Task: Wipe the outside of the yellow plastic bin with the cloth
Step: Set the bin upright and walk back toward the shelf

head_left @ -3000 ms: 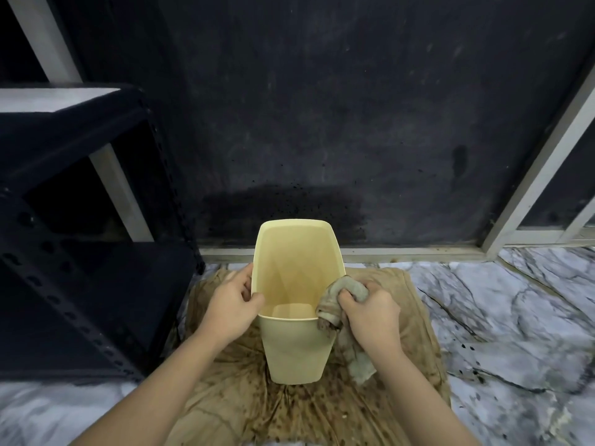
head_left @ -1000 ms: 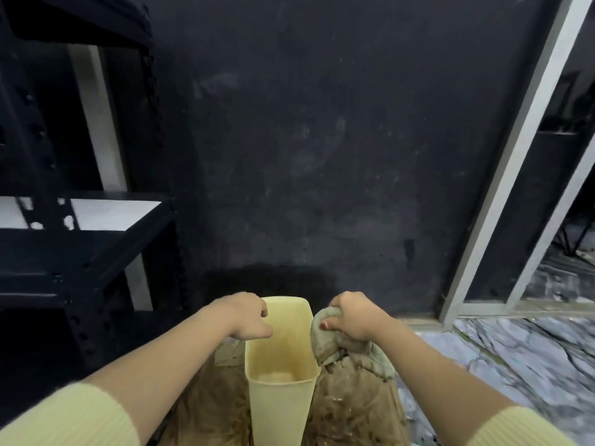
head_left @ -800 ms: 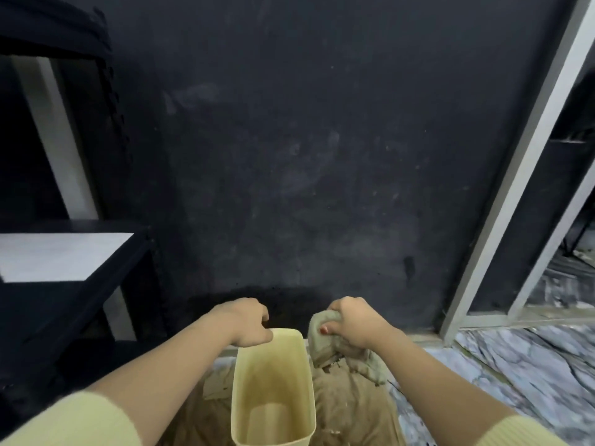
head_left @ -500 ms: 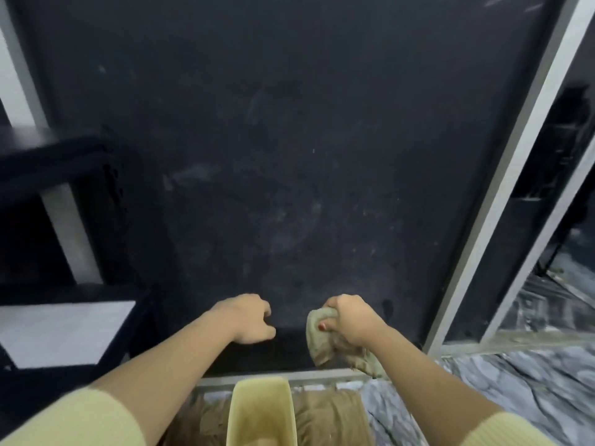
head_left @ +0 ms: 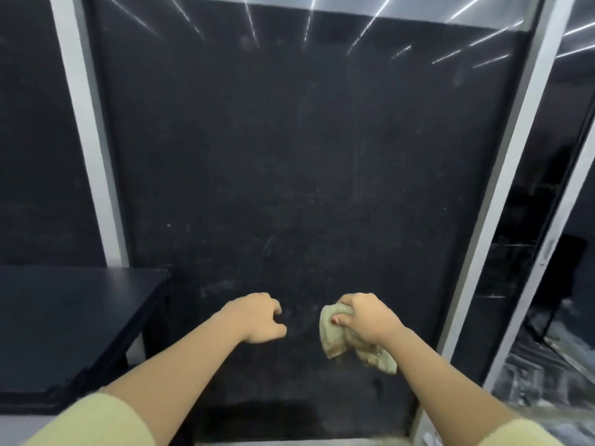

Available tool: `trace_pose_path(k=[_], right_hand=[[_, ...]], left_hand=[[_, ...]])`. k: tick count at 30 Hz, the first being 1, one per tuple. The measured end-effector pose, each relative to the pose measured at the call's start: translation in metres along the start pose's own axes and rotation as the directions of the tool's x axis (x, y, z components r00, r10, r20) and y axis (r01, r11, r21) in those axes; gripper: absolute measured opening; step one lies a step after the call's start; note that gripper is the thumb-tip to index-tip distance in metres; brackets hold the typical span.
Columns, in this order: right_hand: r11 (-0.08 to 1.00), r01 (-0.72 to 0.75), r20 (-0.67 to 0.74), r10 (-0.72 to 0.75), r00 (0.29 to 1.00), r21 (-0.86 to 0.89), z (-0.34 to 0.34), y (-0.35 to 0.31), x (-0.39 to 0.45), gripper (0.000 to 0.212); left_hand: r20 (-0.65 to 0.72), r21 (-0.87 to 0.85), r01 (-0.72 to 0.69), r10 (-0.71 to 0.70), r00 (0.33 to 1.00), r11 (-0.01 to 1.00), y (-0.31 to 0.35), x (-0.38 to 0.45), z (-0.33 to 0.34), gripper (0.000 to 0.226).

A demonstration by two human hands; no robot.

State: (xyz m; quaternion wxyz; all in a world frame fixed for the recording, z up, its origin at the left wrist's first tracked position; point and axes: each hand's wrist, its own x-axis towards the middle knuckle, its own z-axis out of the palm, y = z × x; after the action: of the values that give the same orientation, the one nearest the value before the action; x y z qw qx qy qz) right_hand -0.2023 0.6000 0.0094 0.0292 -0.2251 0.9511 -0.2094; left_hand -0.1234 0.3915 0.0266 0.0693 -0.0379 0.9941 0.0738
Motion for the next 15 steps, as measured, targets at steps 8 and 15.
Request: trace_pose_path(k=[8,15], right_hand=[[1.000,0.014,-0.069,-0.015,0.997,-0.010,-0.036,-0.039,-0.013,0.022],[0.998,0.064,-0.115,-0.064,0.991,-0.008,-0.035,-0.058,-0.009,0.023]], left_hand=[[-0.097,-0.046,-0.030,0.026,0.995,0.998,0.003,-0.033,-0.042,0.056],[-0.091,-0.044,0.025,-0.029,0.995,0.999,-0.012,-0.040,-0.040,0.056]])
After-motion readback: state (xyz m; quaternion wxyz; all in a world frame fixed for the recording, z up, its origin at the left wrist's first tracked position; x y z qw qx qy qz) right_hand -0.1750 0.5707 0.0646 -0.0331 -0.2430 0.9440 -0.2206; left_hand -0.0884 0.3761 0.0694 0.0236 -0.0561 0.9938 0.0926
